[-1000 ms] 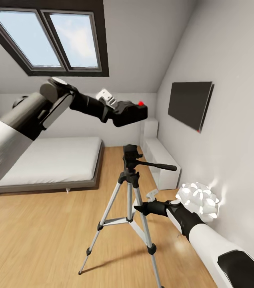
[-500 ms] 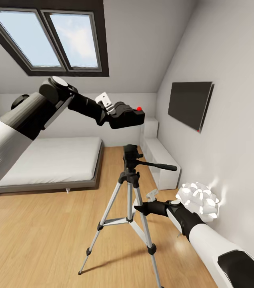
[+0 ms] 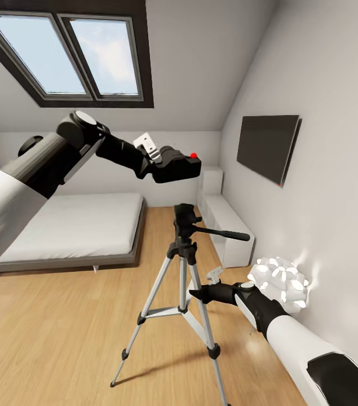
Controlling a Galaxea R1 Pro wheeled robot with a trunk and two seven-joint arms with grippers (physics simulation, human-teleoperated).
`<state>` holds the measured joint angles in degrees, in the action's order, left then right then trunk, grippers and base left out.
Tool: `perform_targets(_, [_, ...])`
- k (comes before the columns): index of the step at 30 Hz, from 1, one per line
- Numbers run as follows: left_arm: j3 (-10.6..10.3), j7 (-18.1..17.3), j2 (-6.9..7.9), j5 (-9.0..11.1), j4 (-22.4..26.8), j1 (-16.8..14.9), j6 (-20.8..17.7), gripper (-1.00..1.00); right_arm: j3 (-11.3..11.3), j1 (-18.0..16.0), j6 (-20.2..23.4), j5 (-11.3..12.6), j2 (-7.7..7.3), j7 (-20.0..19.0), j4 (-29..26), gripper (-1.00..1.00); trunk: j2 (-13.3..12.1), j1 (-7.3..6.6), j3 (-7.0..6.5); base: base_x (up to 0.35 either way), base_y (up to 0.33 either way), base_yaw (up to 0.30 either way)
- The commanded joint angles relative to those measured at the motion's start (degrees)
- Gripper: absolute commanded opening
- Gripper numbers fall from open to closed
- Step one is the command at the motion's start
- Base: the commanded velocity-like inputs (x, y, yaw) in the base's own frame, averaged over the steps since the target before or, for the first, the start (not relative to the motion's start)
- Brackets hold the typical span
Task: Attach the digital camera to the camera tripod in the bedroom.
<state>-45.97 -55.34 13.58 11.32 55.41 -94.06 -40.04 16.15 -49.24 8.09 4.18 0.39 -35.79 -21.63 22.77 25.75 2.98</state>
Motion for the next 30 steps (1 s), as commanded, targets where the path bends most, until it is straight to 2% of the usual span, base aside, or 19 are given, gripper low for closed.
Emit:
perform_targets(1, [-0.2,0.2,-0.03,0.3,0.0,-0.1,-0.2,-1.00,0.0,-0.1,0.5,0.7,-0.01,0.0,-0.1,-1.00,0.2,0.04,0.13,0.000,0.000,0.000])
perform_targets(9, [-0.1,0.9,-0.37,0.2,-0.4,0.0,-0.2,-1.00,0.1,-0.1,0.5,0.9,-0.04,0.0,-0.1,-1.00,0.2,0.04,0.13,0.000,0.000,0.000])
perform_targets(13, [-0.1,0.1,-0.14,1.4,0.0,0.0,0.0,-1.00,0.1,-0.1,0.5,0.9,-0.04,0.0,-0.1,-1.00,0.2,0.04,0.13,0.000,0.000,0.000])
perform_targets(17, [0.0,-2.1,-0.04,5.7,-0.2,0.0,4.7,-1.00,0.0,-0.1,0.5,0.9,-0.04,0.0,-0.1,-1.00,0.2,0.04,0.13,0.000,0.000,0.000])
perform_targets(18, [0.0,-3.7,0.05,8.0,-0.6,0.0,8.4,-1.00,0.0,-0.1,0.5,0.9,-0.04,0.0,-0.1,-1.00,0.2,0.04,0.13,0.000,0.000,0.000])
perform_targets(20, [0.0,-5.6,0.27,10.2,-1.5,0.0,12.4,-1.00,0.0,-0.1,0.5,0.9,-0.04,0.0,-0.1,-1.00,0.2,0.04,0.13,0.000,0.000,0.000])
perform_targets(21, [0.0,-7.7,0.52,12.1,-3.0,0.0,16.1,-1.00,0.0,-0.1,0.5,0.9,-0.04,0.0,-0.1,-1.00,0.2,0.04,0.13,0.000,0.000,0.000])
perform_targets(25, [0.0,-12.9,0.85,15.0,-7.1,0.0,21.6,-1.00,0.0,-0.1,0.5,1.0,-0.07,-0.1,-0.1,-1.00,0.2,0.04,0.13,0.000,0.000,0.000])
perform_targets(30, [0.0,-16.0,1.03,16.0,-9.6,0.0,23.8,-1.00,0.0,-0.1,0.5,1.0,-0.13,-0.1,-0.1,-1.00,0.2,0.04,0.13,0.000,0.000,0.000])
